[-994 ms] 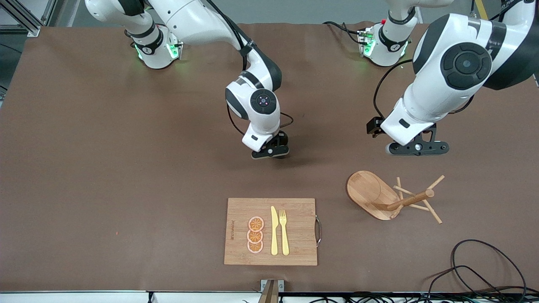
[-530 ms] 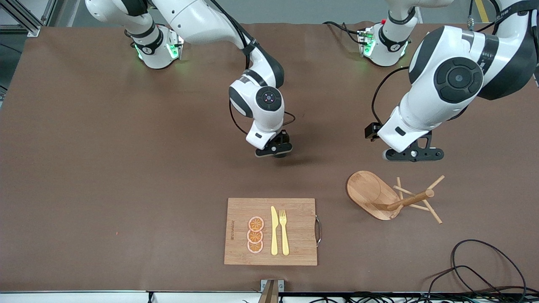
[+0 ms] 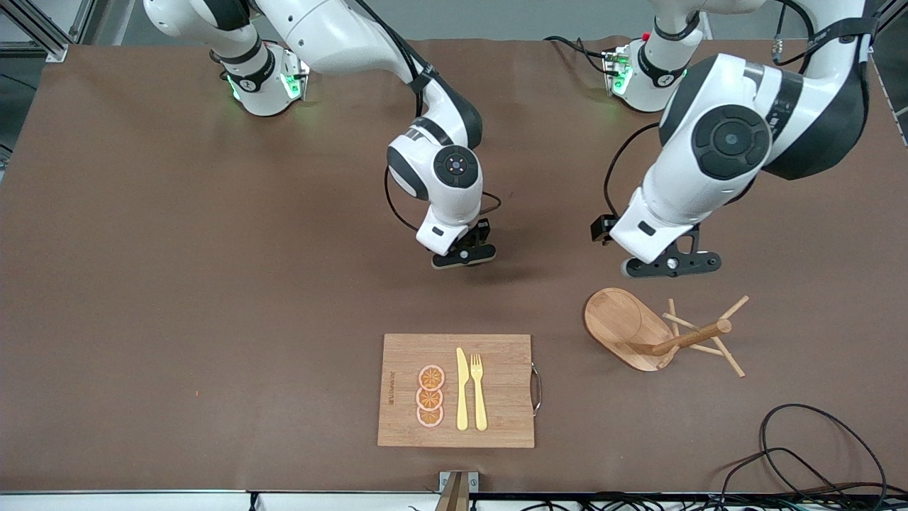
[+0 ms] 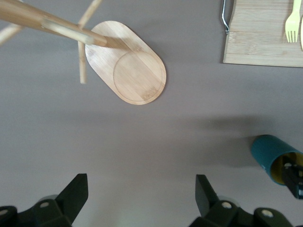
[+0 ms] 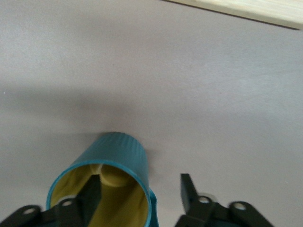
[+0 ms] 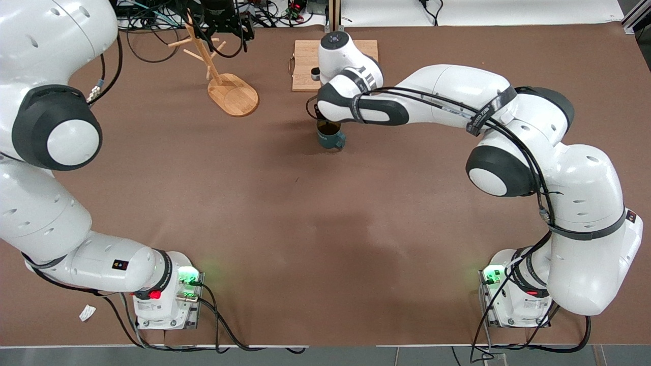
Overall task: Pass cup and hang on rack
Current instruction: 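Carry the teal mug with the right gripper toward the left gripper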
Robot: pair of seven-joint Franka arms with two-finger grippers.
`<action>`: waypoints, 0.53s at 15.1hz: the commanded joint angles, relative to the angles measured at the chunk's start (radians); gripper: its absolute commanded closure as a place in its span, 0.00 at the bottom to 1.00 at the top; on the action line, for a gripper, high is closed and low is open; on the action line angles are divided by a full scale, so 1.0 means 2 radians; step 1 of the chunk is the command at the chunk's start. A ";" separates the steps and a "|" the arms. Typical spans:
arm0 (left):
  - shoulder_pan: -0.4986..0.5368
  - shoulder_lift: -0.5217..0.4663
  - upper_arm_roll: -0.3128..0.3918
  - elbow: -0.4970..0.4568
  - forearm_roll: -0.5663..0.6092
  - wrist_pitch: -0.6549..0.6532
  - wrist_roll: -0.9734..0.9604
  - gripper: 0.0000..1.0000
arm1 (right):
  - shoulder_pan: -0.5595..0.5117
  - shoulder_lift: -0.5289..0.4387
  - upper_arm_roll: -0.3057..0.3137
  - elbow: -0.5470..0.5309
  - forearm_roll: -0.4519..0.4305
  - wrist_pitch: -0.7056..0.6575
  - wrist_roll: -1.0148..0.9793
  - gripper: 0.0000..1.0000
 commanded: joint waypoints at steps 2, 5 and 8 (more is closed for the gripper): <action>-0.023 0.012 0.000 0.014 0.010 0.007 -0.052 0.00 | -0.030 -0.012 0.004 0.045 0.005 -0.069 -0.001 0.00; -0.042 0.015 0.000 0.013 0.009 0.011 -0.092 0.00 | -0.076 -0.057 0.002 0.036 0.005 -0.105 -0.049 0.00; -0.068 0.021 0.000 0.014 0.009 0.012 -0.142 0.00 | -0.152 -0.083 0.001 0.035 0.005 -0.161 -0.061 0.00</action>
